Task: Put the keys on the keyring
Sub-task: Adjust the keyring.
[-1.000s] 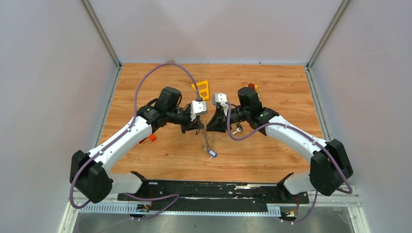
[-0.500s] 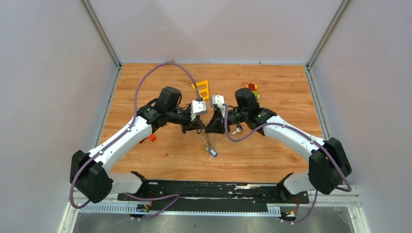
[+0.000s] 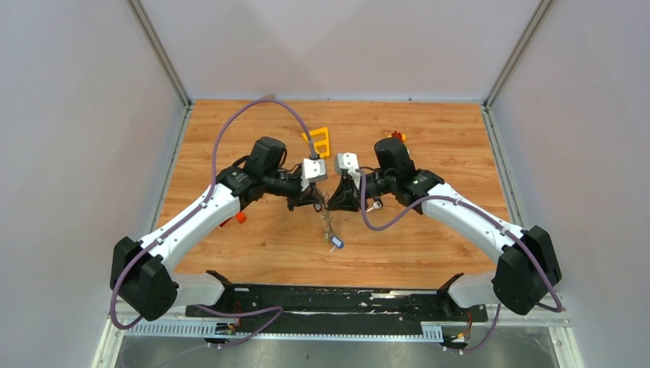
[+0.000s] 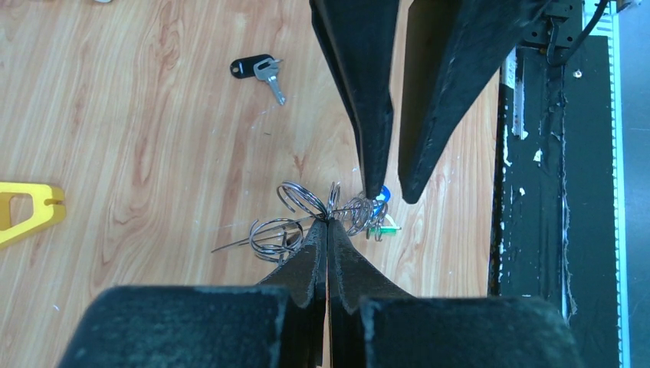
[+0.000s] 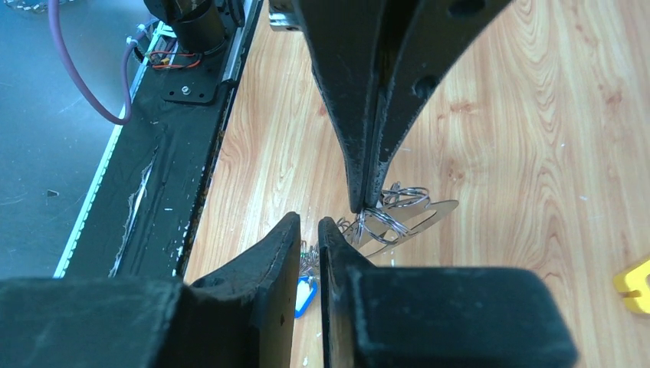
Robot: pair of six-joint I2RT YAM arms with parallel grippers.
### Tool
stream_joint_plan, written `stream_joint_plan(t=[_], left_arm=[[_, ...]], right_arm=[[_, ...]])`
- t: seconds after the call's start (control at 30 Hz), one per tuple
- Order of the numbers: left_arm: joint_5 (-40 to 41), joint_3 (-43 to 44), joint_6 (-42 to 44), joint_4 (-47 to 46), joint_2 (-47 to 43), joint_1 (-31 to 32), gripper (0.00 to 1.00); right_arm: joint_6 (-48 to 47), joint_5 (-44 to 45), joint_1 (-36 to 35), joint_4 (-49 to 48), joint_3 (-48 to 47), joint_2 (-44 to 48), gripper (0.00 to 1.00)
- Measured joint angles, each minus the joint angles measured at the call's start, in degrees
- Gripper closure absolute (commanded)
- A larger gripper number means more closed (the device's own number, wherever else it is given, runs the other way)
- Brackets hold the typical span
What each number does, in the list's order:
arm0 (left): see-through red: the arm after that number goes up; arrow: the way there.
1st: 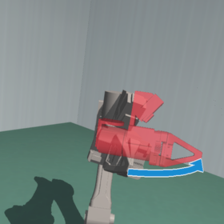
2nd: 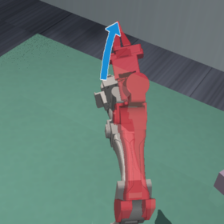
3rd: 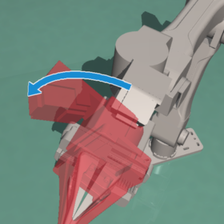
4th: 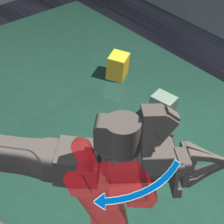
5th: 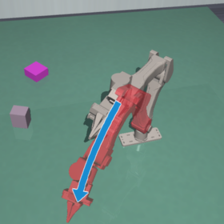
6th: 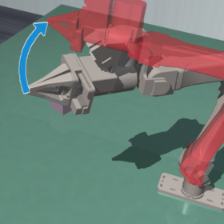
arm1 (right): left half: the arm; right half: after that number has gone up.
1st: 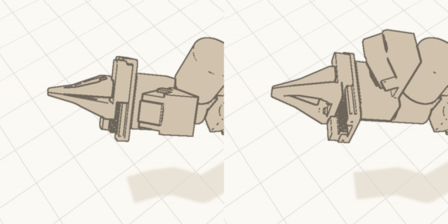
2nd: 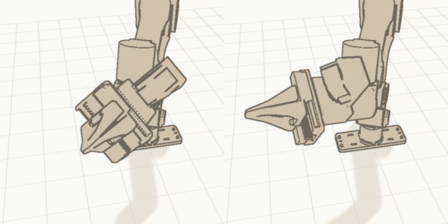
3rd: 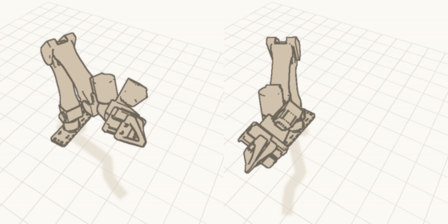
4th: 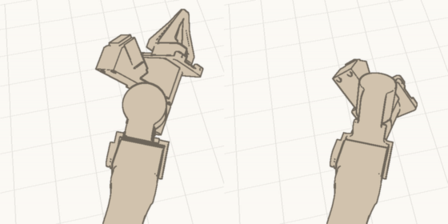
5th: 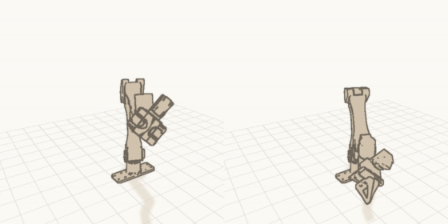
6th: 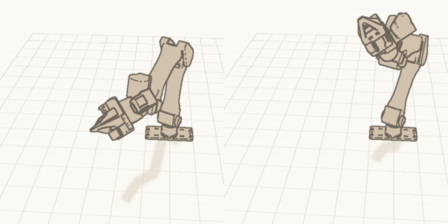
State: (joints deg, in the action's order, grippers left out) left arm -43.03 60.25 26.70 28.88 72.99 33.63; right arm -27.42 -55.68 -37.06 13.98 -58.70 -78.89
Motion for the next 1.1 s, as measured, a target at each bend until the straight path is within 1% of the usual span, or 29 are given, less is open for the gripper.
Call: stream_joint_plan(t=[0.3, 1.1], left_arm=[[-0.2, 0.0, 0.0, 0.0, 0.2, 0.0, 1.00], [-3.3, -1.4, 0.9, 0.0, 0.2, 0.0, 1.00]], right_arm=[[-2.7, -0.3, 0.0, 2.1, -0.9, 1.4, 0.84], [-2.9, 0.9, 0.0, 2.7, -0.9, 0.0, 0.82]])
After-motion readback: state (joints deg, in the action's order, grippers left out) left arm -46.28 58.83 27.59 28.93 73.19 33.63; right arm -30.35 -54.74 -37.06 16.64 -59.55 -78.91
